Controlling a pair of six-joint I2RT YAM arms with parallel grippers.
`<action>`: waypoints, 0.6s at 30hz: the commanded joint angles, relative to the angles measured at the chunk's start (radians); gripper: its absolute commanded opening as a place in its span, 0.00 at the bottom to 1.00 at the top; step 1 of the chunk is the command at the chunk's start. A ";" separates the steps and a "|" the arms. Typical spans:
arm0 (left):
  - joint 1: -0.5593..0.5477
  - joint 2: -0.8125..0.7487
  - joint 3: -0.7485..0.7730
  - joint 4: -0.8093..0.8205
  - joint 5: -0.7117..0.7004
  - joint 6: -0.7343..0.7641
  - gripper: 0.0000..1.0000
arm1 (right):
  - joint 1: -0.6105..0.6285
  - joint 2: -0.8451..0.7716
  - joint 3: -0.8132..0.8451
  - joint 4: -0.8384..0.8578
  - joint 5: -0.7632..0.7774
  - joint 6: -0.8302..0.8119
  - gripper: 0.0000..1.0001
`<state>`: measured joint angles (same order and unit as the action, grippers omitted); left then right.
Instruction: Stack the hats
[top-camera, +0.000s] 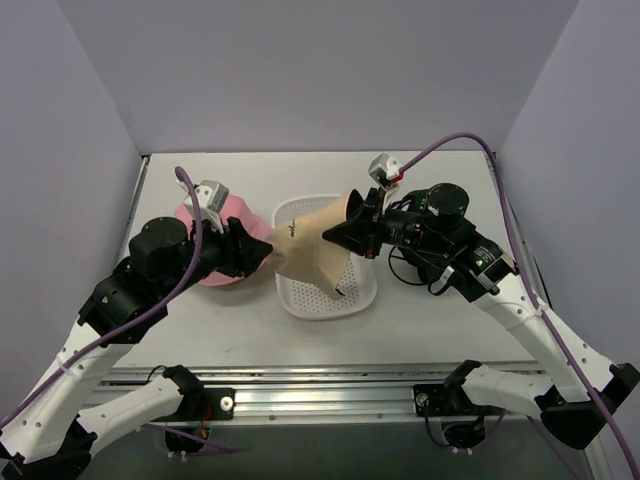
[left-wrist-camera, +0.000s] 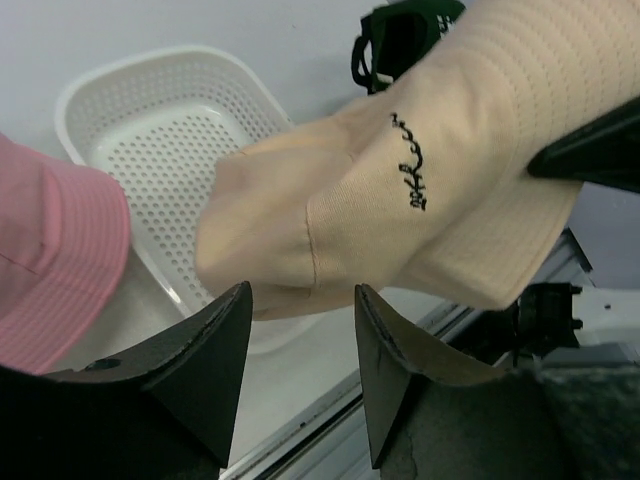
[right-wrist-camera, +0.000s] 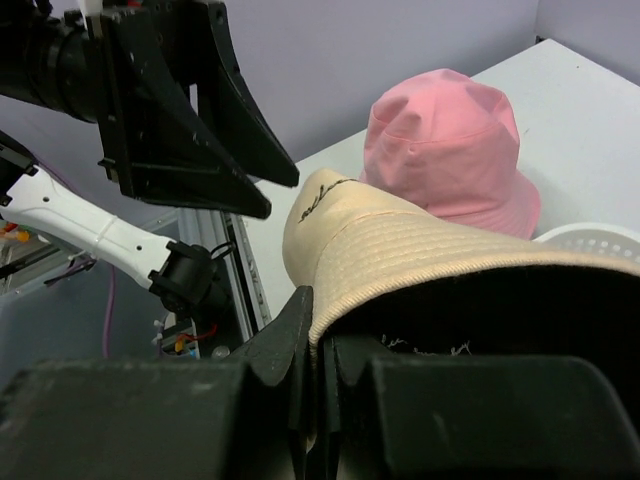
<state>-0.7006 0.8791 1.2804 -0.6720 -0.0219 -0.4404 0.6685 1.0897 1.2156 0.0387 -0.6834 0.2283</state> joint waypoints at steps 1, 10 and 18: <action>0.003 -0.063 -0.062 0.121 0.181 0.000 0.54 | 0.003 -0.036 -0.011 0.067 -0.042 0.028 0.00; 0.004 -0.012 -0.119 0.179 0.184 0.003 0.62 | 0.005 -0.048 -0.044 0.164 -0.033 0.101 0.00; 0.004 0.063 -0.121 0.239 0.169 -0.046 0.58 | 0.009 -0.051 -0.088 0.251 -0.018 0.146 0.00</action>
<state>-0.6998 0.9340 1.1515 -0.5194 0.1379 -0.4606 0.6693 1.0672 1.1301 0.1604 -0.6960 0.3489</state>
